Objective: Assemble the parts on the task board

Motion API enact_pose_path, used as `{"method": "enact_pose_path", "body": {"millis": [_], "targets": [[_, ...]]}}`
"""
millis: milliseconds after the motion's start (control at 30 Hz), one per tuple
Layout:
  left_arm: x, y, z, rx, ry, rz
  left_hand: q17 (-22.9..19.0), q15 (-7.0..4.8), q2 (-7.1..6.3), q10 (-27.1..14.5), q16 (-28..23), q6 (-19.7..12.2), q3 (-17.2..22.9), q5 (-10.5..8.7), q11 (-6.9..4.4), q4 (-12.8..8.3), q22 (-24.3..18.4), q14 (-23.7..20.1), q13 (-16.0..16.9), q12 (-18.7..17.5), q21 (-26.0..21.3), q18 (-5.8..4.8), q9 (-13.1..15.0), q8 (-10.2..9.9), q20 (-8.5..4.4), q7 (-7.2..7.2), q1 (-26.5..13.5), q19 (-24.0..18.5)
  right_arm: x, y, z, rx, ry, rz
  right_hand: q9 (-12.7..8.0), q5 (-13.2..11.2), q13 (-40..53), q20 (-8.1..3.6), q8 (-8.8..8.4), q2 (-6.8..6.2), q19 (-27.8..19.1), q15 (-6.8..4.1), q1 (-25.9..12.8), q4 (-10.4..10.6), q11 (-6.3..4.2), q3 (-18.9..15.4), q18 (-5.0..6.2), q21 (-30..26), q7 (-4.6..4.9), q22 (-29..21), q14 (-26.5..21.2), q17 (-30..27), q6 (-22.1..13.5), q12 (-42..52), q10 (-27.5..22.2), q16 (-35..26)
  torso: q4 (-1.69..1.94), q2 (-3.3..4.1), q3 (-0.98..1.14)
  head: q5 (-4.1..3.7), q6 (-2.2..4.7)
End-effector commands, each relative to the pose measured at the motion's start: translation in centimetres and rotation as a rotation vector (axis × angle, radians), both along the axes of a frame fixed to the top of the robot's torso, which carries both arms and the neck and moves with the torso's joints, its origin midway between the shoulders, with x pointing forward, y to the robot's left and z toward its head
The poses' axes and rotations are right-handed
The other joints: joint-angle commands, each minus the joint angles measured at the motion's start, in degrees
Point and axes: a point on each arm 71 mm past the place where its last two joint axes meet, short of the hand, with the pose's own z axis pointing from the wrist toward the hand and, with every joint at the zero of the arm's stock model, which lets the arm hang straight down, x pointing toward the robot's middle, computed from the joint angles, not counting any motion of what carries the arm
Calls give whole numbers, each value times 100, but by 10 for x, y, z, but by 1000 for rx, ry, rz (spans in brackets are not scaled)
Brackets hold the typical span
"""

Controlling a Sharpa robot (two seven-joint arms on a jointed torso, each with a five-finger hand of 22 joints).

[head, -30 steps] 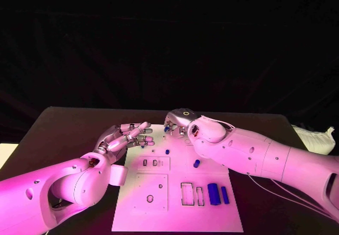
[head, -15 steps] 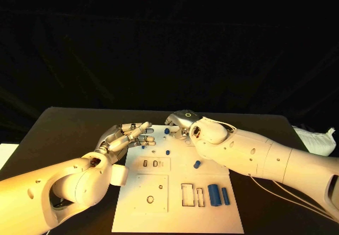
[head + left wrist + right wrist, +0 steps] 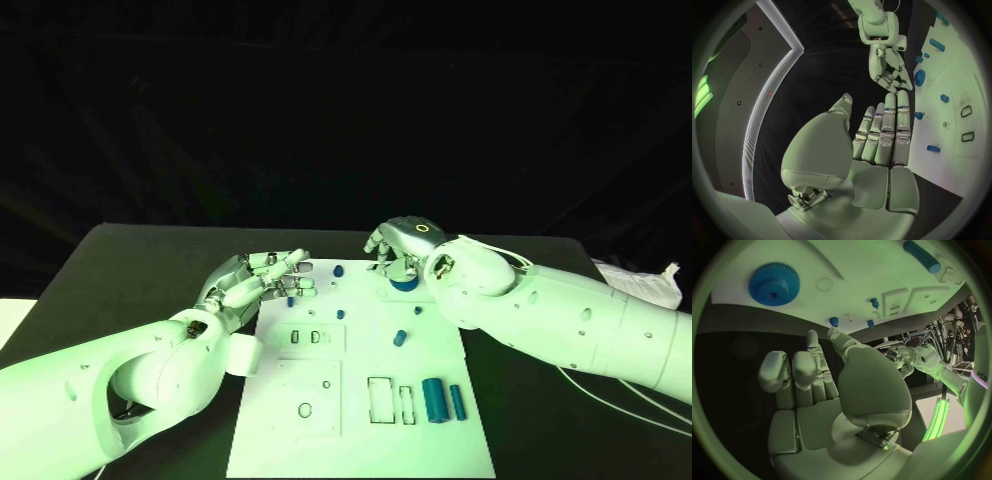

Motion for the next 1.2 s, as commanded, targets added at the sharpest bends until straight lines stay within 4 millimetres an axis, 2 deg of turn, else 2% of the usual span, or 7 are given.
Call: {"method": "enact_pose_path", "body": {"millis": [33,67,133,167,467,933,1200], "targets": [[1,-2,1,-13,-14,-24,9,19,53,4,-6,13,1,-18,19,-25,7,-26,-4,-21,28,43,-6,-23,7,32,-3,-10,-1,-17,-1,66,105,-82,-28,49,2996,-181,-34,-87,593,-164,-148,190,-172,-435,-198,532,-111,927,411,1703,-20,2939,618,1307,-93,-26,-15,-1,16],[1,-1,1,-13,-14,-23,9,19,53,4,-6,13,1,-18,19,-25,7,-26,-4,-21,28,43,-6,-23,7,32,-3,-10,0,-22,-1,64,127,-99,-30,165,4301,-145,-79,-105,672,-199,-40,296,-112,-729,-239,645,-62,1114,363,2039,-37,4087,318,1582,-105,-30,-15,3,15],[1,-1,1,-13,-14,-23,9,19,53,4,-6,13,1,-18,19,-25,7,-26,-4,-21,28,43,-6,-23,7,32,-3,-10,0,-30,-3,56,160,-126,-35,268,5242,-108,-79,89,730,20,-51,558,-81,-986,-249,712,-60,1259,366,2235,-192,4910,286,1712,-123,-41,-14,9,17],[2,-1,1,-13,-14,-23,9,19,53,4,-6,13,1,-18,19,-25,7,-26,-4,-21,28,43,-6,-23,7,32,-3,-10,1,-35,-4,51,179,-142,-45,246,5580,-73,-107,19,769,-13,-59,629,-52,-1138,-268,745,-15,1329,377,2333,-261,5197,314,1772,-127,-43,-10,6,21],[2,-1,1,-13,-11,-24,15,18,61,12,-5,20,3,-17,18,-33,9,-23,-2,-17,31,44,-4,-19,7,29,2,-11,5,-54,-10,15,243,-205,-44,305,6524,13,-112,8,881,72,292,1126,38,-1676,-305,855,66,1555,421,2695,-422,5944,404,1997,-122,-42,-17,-51,-9],[1,-2,-1,-11,6,-35,23,18,71,13,-6,21,5,-16,18,-40,11,-22,-1,-16,35,44,-4,-20,7,31,7,-13,12,-53,-21,-20,288,-216,-27,407,7261,46,-55,101,1030,101,514,1217,57,-1748,-354,968,72,1802,507,3188,-330,6634,698,2270,-116,-31,-17,-44,-43],[1,-2,-1,-10,10,-38,26,18,76,11,-7,18,7,-15,20,-45,12,-23,-2,-17,36,44,-5,-22,7,33,11,-15,13,-47,-27,-25,306,-201,-26,651,7376,44,-35,190,1060,97,575,1163,52,-1741,-364,992,64,1855,518,3259,-265,6738,744,2308,-122,-32,-13,-20,-82]]}}
